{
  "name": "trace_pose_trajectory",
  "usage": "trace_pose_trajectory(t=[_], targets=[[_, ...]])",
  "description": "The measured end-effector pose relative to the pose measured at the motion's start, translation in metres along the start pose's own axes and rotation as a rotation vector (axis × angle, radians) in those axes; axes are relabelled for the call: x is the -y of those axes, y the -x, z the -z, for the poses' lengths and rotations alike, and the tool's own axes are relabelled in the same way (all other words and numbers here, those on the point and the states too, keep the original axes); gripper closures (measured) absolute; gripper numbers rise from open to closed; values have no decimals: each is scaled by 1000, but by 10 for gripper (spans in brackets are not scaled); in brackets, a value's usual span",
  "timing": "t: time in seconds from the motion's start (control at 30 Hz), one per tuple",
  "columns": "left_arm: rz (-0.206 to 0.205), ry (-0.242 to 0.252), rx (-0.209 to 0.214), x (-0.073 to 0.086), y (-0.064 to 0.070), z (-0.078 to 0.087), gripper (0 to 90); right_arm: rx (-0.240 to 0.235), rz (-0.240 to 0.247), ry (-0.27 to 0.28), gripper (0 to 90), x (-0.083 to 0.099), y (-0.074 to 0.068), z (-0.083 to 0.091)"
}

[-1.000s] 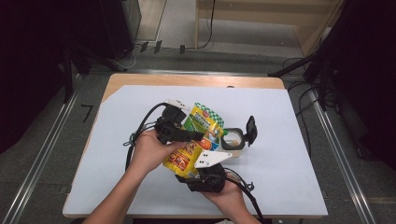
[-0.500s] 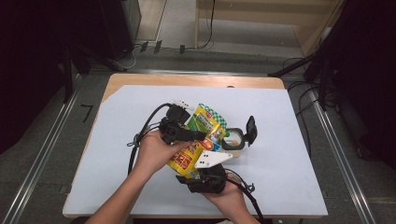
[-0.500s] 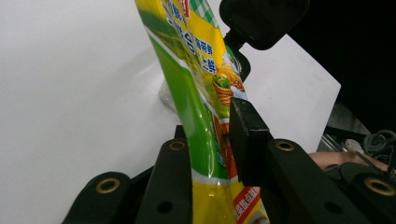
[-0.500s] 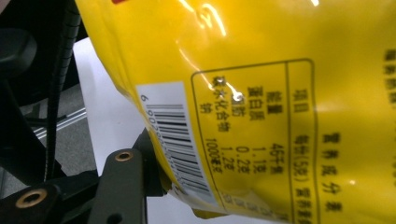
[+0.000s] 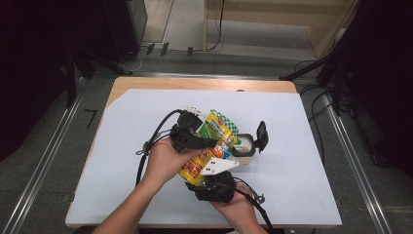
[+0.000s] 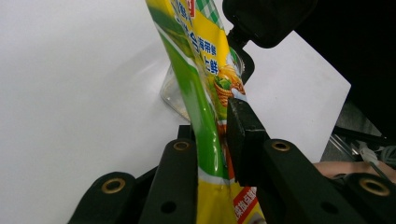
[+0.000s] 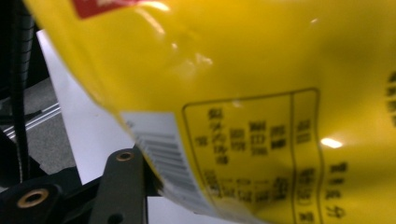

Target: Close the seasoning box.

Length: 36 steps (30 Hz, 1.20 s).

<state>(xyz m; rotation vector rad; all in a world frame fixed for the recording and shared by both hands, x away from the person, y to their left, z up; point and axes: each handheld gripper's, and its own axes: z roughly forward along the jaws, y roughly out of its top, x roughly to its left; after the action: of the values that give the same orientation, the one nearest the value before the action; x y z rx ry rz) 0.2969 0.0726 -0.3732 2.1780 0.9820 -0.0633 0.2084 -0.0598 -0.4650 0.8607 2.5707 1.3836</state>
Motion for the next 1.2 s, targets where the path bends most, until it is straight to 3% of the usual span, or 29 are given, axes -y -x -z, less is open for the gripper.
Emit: trace_pose_trajectory(t=[0.23, 0.47, 0.73, 1.0, 1.2], targets=[[15, 0, 18, 0, -1, -1, 816, -36, -17, 10, 644, 0, 1, 3], [53, -14, 79, 0, -7, -1, 805, -89, -46, 48, 654, 0, 4, 5], [21, -69, 105, 0, -10, -2, 750, -143, -67, 68, 662, 0, 5, 7], [7, -83, 145, -1, -12, -1, 683, -186, -74, 91, 669, 0, 7, 10], [52, -80, 169, -1, -13, -4, 639, -194, -69, 100, 674, -1, 9, 12]])
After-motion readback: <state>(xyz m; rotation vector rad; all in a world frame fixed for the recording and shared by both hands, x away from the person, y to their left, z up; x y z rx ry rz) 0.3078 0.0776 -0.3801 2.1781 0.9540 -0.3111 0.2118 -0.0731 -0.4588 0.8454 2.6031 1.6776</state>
